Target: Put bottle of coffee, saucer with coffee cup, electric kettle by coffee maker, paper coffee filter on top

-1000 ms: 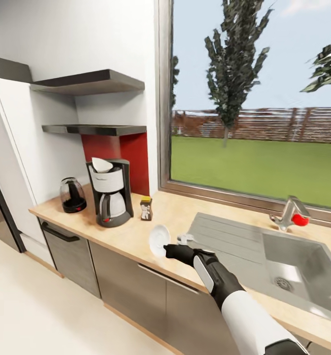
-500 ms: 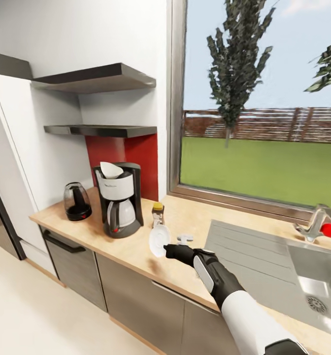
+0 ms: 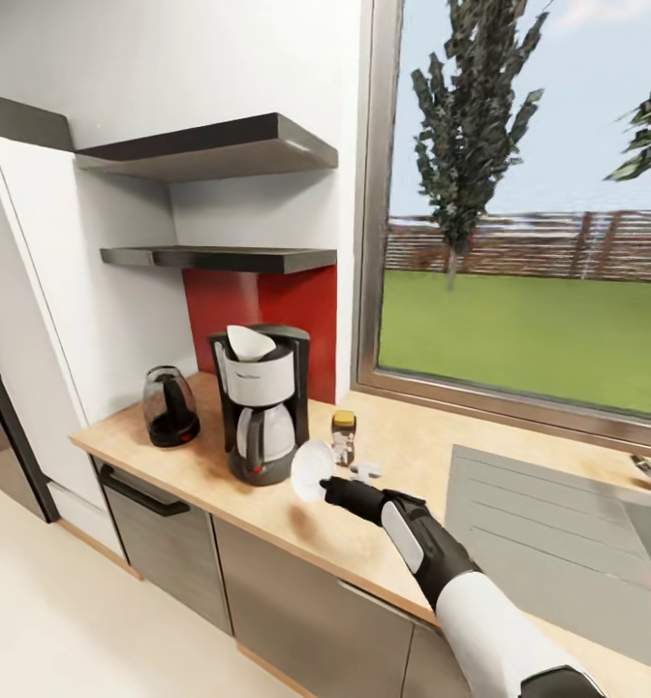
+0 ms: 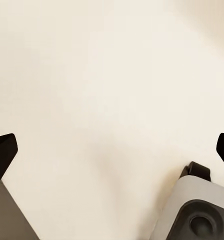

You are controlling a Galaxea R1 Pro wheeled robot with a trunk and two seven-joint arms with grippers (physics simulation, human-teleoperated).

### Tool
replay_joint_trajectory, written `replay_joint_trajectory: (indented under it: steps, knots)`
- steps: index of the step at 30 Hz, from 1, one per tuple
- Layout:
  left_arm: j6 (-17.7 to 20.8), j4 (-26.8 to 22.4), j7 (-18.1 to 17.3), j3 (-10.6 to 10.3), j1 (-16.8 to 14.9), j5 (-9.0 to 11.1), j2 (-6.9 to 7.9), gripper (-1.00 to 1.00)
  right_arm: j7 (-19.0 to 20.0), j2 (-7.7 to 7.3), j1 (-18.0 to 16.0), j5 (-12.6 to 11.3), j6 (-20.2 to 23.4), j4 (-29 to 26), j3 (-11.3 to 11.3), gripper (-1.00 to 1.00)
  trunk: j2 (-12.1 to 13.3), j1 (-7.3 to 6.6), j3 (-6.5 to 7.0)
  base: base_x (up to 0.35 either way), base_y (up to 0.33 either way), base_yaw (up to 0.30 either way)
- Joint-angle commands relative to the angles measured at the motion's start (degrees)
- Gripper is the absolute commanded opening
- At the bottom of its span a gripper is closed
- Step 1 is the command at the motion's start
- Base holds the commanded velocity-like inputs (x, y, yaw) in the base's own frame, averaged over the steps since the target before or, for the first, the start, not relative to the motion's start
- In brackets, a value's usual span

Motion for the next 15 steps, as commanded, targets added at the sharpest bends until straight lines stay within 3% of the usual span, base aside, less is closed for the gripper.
replay_joint_trajectory:
  steps: [1,2,3,4,5,7,8,10,11,13,15]
  knots:
    - [0.4,-0.1,0.3,-0.5,0.0,0.4,0.05,1.00,0.1,0.00,0.0,-4.2,0.4,0.9,-0.1,-1.00,0.0,0.04,-0.02,0.142,0.262,0.000]
    - [0.4,-0.1,0.3,-0.5,0.0,0.4,0.06,1.00,0.0,0.00,0.0,-8.3,0.5,2.0,-0.1,-1.00,0.0,0.04,-0.02,0.096,0.177,0.000]
    - [0.4,-0.1,0.3,-0.5,0.2,0.3,-0.02,1.00,-0.1,0.00,0.0,-14.4,0.5,3.7,-0.2,-1.00,0.0,0.04,-0.02,0.049,0.091,0.000]
    - [0.4,-0.1,0.3,-0.5,0.3,0.3,-0.07,1.00,-0.1,0.00,0.0,-16.4,0.6,4.3,-0.2,-1.00,0.0,0.04,-0.02,0.039,0.073,0.000]
    - [0.3,-0.1,0.3,-0.5,0.4,0.3,-0.22,1.00,-0.2,0.00,0.0,-21.5,0.6,5.5,-0.2,-1.00,0.0,0.04,-0.02,0.020,0.037,0.000]
    - [0.3,-0.1,0.3,-0.5,0.6,0.3,-0.38,1.00,-3.6,0.00,0.0,-28.3,0.5,6.8,-0.1,-1.00,0.0,0.04,-0.02,0.007,0.013,0.000]
    - [0.3,-0.1,0.3,-0.5,0.6,0.3,-0.41,1.00,-5.5,0.00,0.0,-29.5,0.5,6.9,-0.5,-1.00,0.0,0.04,-0.02,0.002,0.004,0.000]
    - [0.3,-0.1,0.3,-0.5,0.6,0.3,-0.43,1.00,-7.1,0.00,0.0,-30.2,0.4,7.1,-3.2,-1.00,0.0,0.04,-0.02,0.001,0.002,0.000]
    - [0.3,-0.1,0.3,-0.5,0.6,0.3,-0.47,1.00,-7.6,0.00,0.0,-30.4,0.4,7.6,-8.3,-1.00,0.0,0.04,-0.02,0.000,0.000,0.000]
    - [0.3,-0.2,0.3,-0.5,0.6,0.4,-0.52,1.00,-7.8,0.00,0.0,-30.5,0.4,10.0,-13.9,-1.00,0.0,0.04,-0.02,0.000,0.000,0.000]
    - [0.3,-0.2,0.3,-0.5,0.6,0.4,-0.53,1.00,-8.2,0.00,0.0,-30.4,0.4,11.4,-15.7,-1.00,0.0,0.04,-0.02,0.000,0.000,0.000]
